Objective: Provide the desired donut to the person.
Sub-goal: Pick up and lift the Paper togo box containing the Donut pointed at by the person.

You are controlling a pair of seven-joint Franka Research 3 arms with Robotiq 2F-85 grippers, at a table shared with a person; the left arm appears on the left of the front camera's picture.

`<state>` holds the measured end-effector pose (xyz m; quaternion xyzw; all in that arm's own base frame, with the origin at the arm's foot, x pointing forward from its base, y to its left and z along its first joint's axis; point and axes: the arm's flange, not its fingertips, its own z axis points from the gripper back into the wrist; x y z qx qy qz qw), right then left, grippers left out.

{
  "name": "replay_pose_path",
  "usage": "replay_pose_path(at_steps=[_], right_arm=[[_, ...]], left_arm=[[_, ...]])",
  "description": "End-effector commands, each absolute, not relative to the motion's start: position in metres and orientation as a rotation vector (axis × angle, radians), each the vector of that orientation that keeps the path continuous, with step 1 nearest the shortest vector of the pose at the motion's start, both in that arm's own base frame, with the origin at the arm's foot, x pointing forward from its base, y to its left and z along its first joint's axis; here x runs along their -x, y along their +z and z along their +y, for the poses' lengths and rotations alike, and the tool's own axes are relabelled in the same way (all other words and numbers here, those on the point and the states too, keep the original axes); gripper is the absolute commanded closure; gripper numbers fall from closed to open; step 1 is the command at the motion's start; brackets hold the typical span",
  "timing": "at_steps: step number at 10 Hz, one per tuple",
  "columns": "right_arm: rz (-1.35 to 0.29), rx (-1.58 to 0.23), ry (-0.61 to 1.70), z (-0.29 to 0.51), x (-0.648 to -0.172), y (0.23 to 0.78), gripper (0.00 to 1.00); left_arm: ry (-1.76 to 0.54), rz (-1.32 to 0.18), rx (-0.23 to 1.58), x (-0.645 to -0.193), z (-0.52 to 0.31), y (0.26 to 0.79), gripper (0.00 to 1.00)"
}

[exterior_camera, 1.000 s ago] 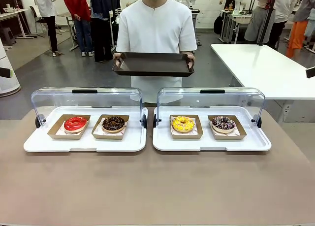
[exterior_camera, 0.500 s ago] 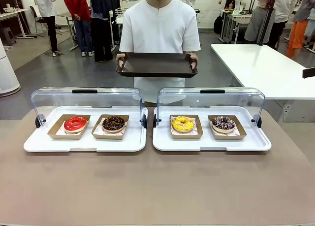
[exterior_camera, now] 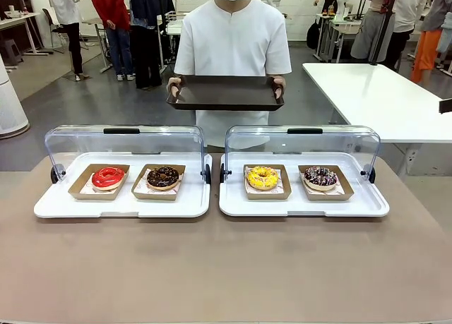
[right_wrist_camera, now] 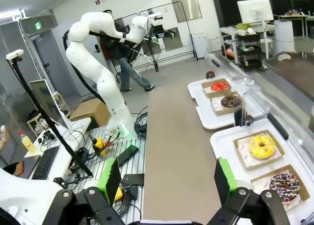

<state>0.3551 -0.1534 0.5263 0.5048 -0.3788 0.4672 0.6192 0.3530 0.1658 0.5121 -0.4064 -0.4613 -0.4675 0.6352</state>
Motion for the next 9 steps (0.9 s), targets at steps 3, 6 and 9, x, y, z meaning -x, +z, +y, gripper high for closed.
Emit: replay_pose_path(at_steps=[3, 6, 9], right_arm=[[-0.871, -1.161, 1.075, -0.1534, -0.3551, 0.5263, 0.0], [-0.871, -1.161, 1.075, -0.1534, -0.3551, 0.5263, 0.0], [-0.871, -1.161, 1.075, -0.1534, -0.3551, 0.5263, 0.0]], left_arm=[[-1.068, -1.054, 0.929, -0.353, 0.1658, 0.5121, 0.0], [-1.068, -1.054, 0.929, -0.353, 0.1658, 0.5121, 0.0], [-1.068, -1.054, 0.929, -0.353, 0.1658, 0.5121, 0.0]])
